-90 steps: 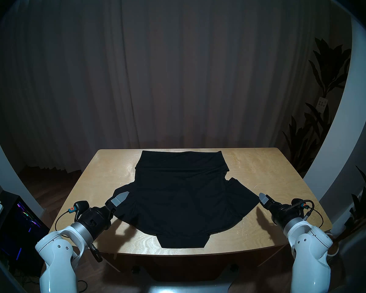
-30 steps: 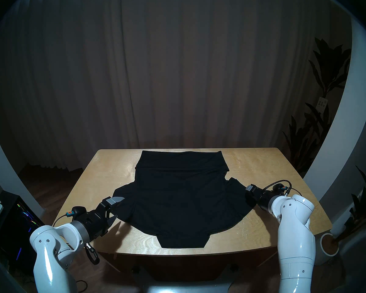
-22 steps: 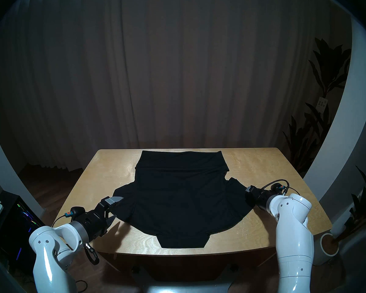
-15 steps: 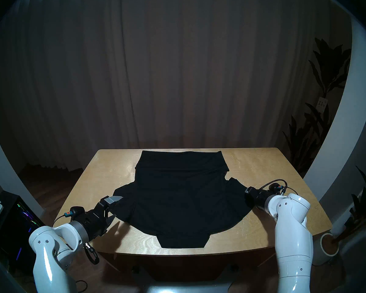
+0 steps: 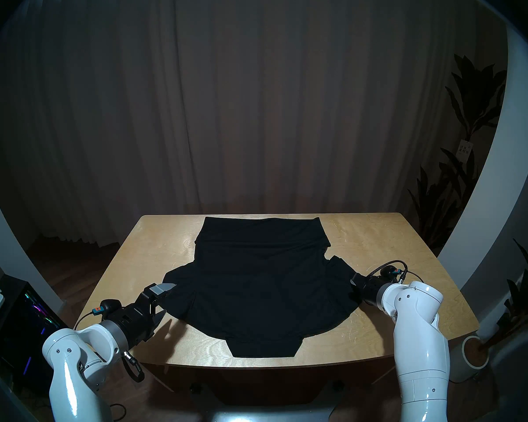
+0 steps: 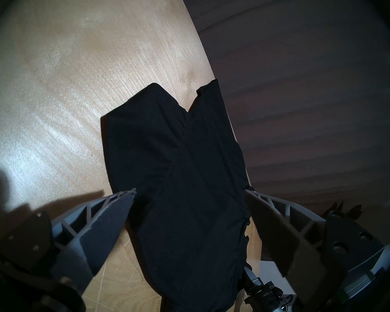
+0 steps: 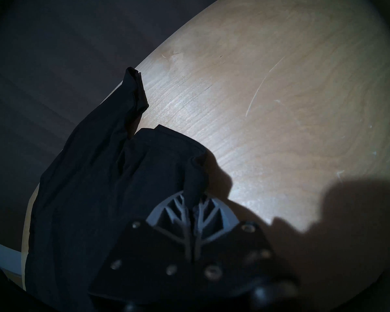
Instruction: Fold the shirt by bringing both sleeves in and then folding it in half
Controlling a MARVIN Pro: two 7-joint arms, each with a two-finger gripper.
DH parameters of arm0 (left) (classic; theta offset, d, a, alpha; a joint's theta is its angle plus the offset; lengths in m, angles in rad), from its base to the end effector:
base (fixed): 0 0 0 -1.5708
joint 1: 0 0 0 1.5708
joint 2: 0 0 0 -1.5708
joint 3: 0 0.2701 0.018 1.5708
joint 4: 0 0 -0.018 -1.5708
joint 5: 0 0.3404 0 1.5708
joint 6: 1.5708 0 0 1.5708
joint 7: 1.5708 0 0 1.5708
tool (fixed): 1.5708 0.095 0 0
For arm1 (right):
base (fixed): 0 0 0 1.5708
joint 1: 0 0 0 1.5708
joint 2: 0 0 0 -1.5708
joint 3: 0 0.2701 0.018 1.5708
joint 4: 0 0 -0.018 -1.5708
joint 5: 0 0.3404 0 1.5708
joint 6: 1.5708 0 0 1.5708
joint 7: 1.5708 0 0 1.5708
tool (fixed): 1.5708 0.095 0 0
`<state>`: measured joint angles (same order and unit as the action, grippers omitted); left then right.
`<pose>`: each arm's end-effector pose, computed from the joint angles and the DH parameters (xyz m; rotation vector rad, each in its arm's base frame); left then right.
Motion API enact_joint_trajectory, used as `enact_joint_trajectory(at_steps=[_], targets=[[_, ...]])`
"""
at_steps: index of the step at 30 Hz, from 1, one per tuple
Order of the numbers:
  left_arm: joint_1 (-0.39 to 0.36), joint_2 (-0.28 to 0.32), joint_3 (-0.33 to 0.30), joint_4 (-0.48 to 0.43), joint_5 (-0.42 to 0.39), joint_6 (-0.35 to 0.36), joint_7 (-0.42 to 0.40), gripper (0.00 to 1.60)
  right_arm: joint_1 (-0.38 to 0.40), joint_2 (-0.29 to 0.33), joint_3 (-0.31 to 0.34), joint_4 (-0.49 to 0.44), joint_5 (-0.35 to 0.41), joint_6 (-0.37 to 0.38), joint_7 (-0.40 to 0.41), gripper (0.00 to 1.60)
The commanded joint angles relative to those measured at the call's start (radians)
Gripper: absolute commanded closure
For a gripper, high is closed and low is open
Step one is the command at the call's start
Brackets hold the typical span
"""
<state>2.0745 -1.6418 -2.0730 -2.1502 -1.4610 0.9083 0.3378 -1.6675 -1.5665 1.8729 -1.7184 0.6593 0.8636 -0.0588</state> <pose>0.2670 0.1170 -0.2726 1.9505 1.0190 0.9221 0.3899 -0.0904 -0.3273 -2.4040 0.6676 -1.0759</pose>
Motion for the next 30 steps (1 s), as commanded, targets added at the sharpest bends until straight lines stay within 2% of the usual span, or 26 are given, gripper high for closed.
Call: enact_joint_trajectory(at_steps=[1,5,7,10,16,20,30], targets=[[0.021,-0.011,0.003,-0.031,0.016,-0.017,-0.043,0.0,-0.039,0.005,-0.03,-0.051,0.007,-0.01,0.051,1.6],[0.031,-0.017,-0.003,-0.035,0.02,-0.023,-0.052,0.0,-0.052,0.008,-0.057,-0.075,-0.009,-0.052,0.074,1.6],[0.042,-0.022,-0.006,-0.037,0.032,-0.033,-0.069,0.0,-0.062,0.009,-0.08,-0.085,-0.027,-0.096,0.082,1.6],[0.049,-0.03,-0.009,-0.037,0.039,-0.044,-0.081,0.0,-0.059,0.004,-0.099,-0.084,-0.057,-0.143,0.09,1.6],[0.062,-0.044,-0.013,-0.039,0.051,-0.059,-0.104,0.0,-0.041,0.008,-0.131,-0.073,-0.068,-0.23,0.122,1.6],[0.066,-0.047,-0.013,-0.037,0.057,-0.065,-0.117,0.0,-0.03,0.017,-0.152,-0.067,-0.075,-0.242,0.141,1.6],[0.086,-0.064,-0.015,-0.035,0.08,-0.088,-0.162,0.0,-0.001,0.066,-0.269,-0.057,-0.126,-0.249,0.212,1.6]])
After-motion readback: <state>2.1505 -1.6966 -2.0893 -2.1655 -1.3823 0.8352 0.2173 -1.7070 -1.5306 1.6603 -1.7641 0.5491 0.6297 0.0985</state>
